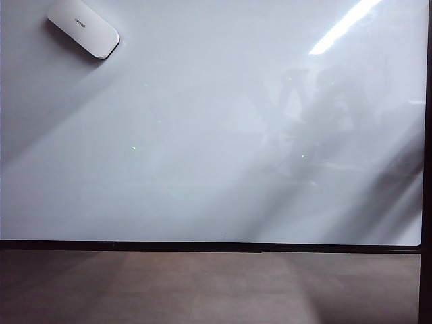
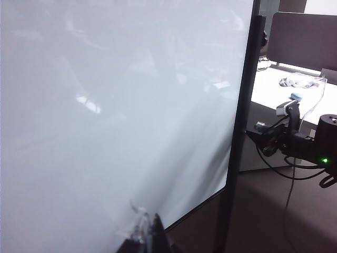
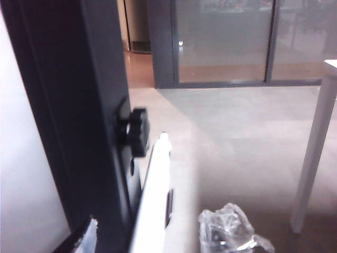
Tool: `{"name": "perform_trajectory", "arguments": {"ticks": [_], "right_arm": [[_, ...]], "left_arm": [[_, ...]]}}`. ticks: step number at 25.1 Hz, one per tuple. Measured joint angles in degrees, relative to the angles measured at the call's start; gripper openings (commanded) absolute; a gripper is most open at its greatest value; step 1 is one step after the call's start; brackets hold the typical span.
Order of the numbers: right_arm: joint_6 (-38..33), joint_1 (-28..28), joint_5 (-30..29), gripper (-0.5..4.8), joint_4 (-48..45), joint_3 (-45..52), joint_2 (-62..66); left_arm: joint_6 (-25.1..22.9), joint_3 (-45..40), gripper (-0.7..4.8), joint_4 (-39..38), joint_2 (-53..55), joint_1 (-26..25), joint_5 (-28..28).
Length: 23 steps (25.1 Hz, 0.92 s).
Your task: Reach to the right to find the marker pen, pick it up, and write the number 3 on the whiteboard.
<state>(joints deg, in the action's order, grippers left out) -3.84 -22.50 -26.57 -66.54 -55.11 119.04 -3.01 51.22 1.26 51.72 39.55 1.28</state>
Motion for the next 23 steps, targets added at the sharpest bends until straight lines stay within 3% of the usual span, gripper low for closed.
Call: {"name": "perform_trajectory", "arguments": {"ticks": [12, 23], "right_arm": [[0.02, 1.03, 0.72, 2.52, 1.07, -1.46, 1.49], [-0.42, 0.87, 1.29, 2.52, -3.39, 1.84, 1.11]], "left_arm": [[0.0, 0.0, -0.05, -0.26, 0.24, 0.0, -0.02], [0.0, 0.0, -0.05, -0.42, 0.42, 0.0, -0.02]]}}
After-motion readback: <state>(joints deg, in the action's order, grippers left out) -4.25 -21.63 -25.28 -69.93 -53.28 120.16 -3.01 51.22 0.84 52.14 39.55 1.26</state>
